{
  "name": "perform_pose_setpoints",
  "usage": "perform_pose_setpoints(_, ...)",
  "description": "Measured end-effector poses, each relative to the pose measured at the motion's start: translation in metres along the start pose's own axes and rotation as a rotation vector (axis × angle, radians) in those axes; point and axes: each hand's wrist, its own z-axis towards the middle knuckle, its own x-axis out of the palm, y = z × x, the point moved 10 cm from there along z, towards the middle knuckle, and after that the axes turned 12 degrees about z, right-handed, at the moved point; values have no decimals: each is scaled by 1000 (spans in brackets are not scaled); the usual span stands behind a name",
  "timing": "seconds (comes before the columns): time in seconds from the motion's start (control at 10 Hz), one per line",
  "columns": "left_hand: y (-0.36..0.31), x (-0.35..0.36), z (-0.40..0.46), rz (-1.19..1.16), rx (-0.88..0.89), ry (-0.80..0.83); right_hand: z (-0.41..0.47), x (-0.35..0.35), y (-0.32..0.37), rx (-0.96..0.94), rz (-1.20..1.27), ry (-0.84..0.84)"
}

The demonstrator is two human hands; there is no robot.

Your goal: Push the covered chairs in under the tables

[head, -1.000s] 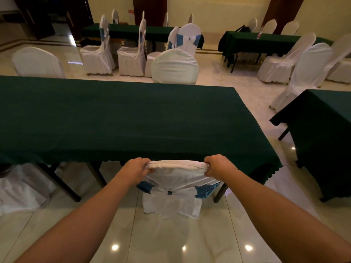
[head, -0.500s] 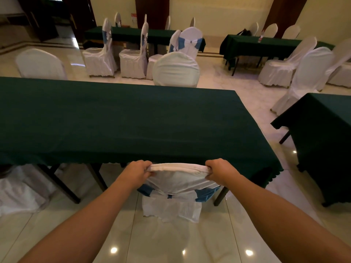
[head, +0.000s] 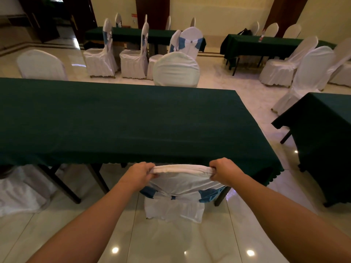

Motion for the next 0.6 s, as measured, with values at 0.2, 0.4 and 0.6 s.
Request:
perform_pose_setpoints(0.2,18,-9,-4,47,-34,13,5,11,18,-9,26,14)
perform_pose_setpoints(0.4,11,-12,-14,6,-13,17,2,18,21,38,2,88)
perform_pose_setpoints(0.6,7,-37,-17,-54,-16,75,-10,12,30,31,96,182)
